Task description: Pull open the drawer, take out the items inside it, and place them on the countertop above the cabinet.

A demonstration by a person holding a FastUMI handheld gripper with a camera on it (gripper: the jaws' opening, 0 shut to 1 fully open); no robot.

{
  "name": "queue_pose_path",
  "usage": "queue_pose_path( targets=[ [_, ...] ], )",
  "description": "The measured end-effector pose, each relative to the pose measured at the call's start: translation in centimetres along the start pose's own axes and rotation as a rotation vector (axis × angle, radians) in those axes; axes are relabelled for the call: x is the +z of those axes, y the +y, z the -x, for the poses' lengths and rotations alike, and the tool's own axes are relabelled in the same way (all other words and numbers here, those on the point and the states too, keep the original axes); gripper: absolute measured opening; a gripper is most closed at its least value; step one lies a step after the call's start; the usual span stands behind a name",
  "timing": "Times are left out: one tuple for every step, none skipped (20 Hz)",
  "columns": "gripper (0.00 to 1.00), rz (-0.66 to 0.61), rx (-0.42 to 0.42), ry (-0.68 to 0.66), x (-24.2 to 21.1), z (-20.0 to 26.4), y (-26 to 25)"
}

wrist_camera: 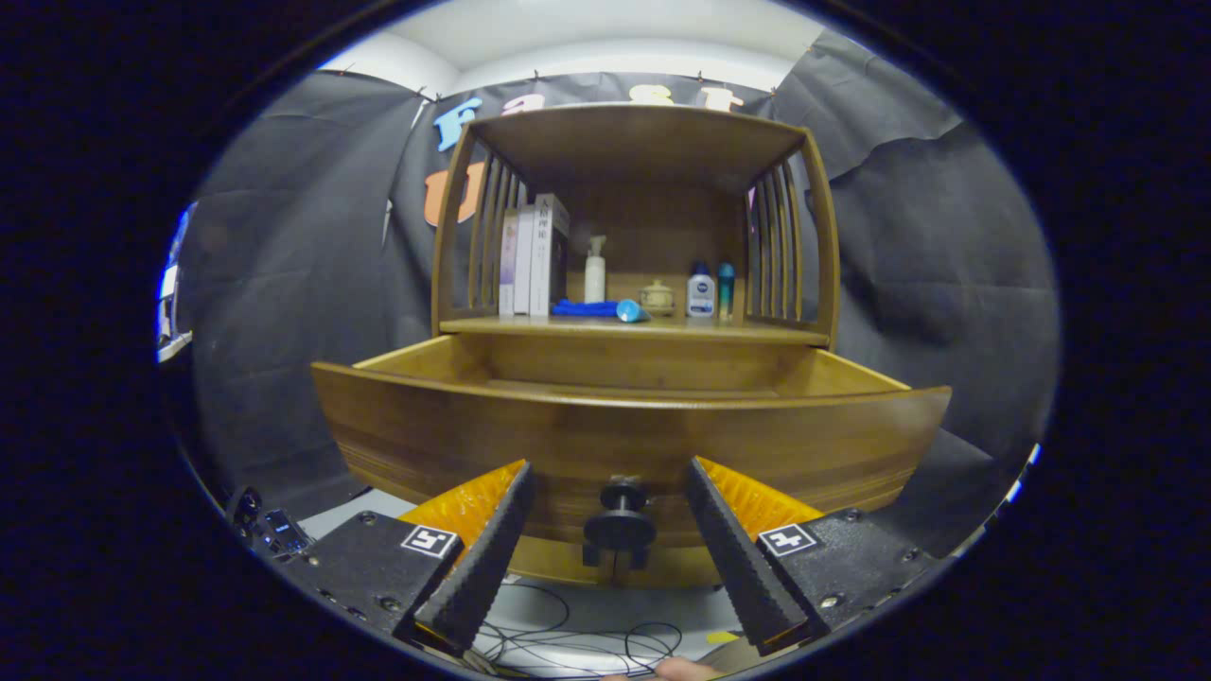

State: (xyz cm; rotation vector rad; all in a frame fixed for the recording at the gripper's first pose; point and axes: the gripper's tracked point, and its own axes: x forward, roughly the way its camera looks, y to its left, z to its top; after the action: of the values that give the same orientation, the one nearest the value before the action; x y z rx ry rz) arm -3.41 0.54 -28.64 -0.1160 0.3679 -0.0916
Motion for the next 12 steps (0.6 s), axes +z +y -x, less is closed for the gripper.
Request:
queue_pose_path(
  targets=[
    [1.0, -0.009, -0.006, 0.012, -0.3, -0.6, -0.1],
    [1.0, -0.022, -0.031, 0.022, -0.4, -0.8, -0.3],
    [1.0, -0.035, -0.04, 0.006, -0.2, -0.9, -0.4],
    [1.0, -0.038, -0.053, 0.003, -0.2, -1.0, -0.3],
    [1.0, -0.039, -0.069, -0.001, -0.1, -1.2, -0.4],
    [1.0, -0.038, -0.071, -0.005, -0.1, -1.4, -0.3],
    [1.0, -0.038, -0.066, -0.008, 0.1, -1.9, -0.2],
    [1.0, -0.039, -0.057, -0.009, 0.2, -2.3, -0.2],
    [1.0, -0.046, -0.051, -0.007, 0.4, -2.7, -0.2],
    [1.0, -0.049, -0.05, -0.008, 0.6, -3.3, -0.2],
    [0.99, -0.05, -0.051, -0.01, 0.8, -3.7, -0.1],
    [0.99, -0.049, -0.053, -0.006, 1.1, -4.3, -0.2]
  ],
)
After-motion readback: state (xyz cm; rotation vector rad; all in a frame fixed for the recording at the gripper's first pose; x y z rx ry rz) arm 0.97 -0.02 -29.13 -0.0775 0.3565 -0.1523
